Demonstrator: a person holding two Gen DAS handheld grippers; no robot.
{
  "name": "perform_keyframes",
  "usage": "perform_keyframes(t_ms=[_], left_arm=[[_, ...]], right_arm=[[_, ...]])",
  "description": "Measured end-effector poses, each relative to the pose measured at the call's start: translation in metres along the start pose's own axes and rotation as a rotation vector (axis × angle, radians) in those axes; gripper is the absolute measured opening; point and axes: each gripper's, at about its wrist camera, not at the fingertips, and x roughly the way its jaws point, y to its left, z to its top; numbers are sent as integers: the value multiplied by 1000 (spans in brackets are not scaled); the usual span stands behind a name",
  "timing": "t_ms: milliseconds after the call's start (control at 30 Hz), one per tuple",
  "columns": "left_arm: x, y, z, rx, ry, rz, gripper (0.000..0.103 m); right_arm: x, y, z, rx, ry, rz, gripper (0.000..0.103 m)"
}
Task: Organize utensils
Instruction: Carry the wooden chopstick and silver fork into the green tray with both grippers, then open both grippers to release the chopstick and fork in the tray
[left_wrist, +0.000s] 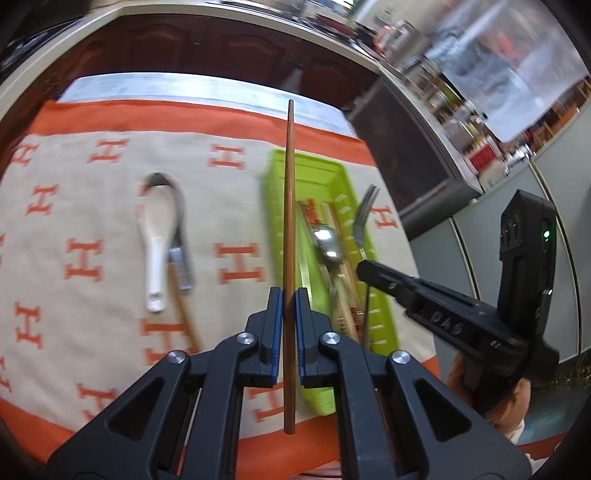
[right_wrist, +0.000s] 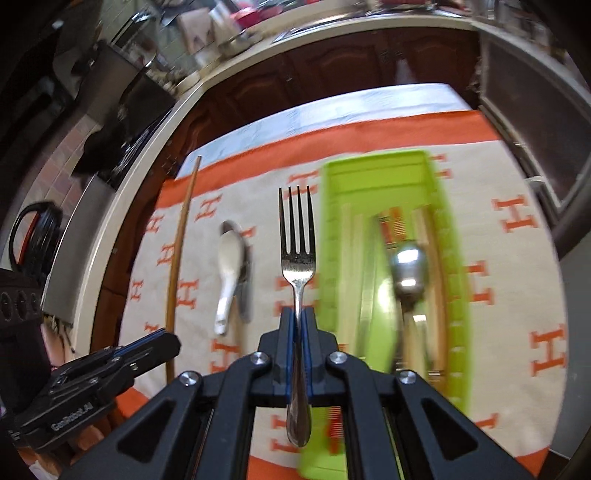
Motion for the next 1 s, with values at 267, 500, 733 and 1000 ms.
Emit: perform_keyframes(t_ms=[267,500,733,1000], left_arm=[[50,-43,1,7,81,-7,4],[83,-53,-13,41,164,40,5],[73,-49,-21,56,162,85,22],[37,-22,-21,16,82,132,40]], right_arm=[[-3,-43,-5,29,-16,-68,4],[8,-56,-7,3,15,-87,4],[11,-56,-8,-7,31,-75,5],[2,-46,-14,1,22,-32,5]])
